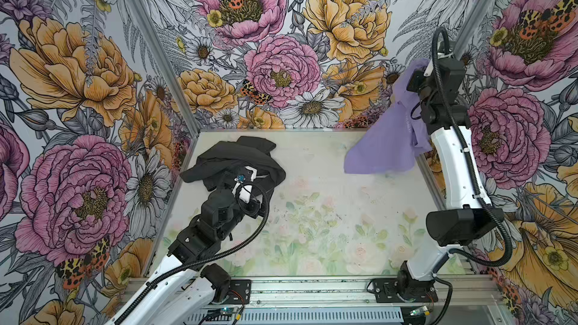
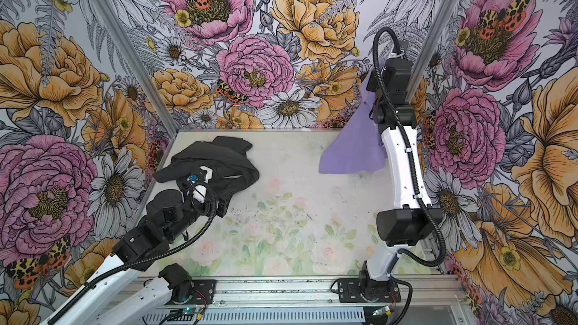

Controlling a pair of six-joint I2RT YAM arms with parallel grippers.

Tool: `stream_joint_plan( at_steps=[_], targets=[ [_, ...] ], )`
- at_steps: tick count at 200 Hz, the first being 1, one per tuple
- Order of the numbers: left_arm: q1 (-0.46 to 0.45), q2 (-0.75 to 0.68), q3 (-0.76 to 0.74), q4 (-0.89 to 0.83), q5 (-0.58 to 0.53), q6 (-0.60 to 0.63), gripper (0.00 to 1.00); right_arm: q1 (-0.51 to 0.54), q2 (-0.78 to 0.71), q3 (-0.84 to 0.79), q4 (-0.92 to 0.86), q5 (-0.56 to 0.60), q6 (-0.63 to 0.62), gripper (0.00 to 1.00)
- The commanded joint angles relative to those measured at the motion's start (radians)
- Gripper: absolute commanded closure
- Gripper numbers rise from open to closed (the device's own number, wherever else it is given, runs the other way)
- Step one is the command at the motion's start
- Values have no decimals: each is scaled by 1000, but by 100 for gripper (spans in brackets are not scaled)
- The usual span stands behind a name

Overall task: Pick out a specific cloth from the pile
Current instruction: 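Lift the lavender shirt with the right gripper toward the far corner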

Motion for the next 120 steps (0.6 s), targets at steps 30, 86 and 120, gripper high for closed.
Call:
stream_joint_plan(
  at_steps=[30, 86, 120],
  targets=[
    [8, -8, -13, 7, -21, 14, 1, 17, 230, 286, -35, -152, 0, 100],
    [11, -8, -14, 10, -21, 15, 1, 35, 335, 335, -36, -281, 56, 100],
    [15, -12, -14, 10, -21, 15, 1, 39, 337, 223, -34, -254, 63, 100]
  ],
)
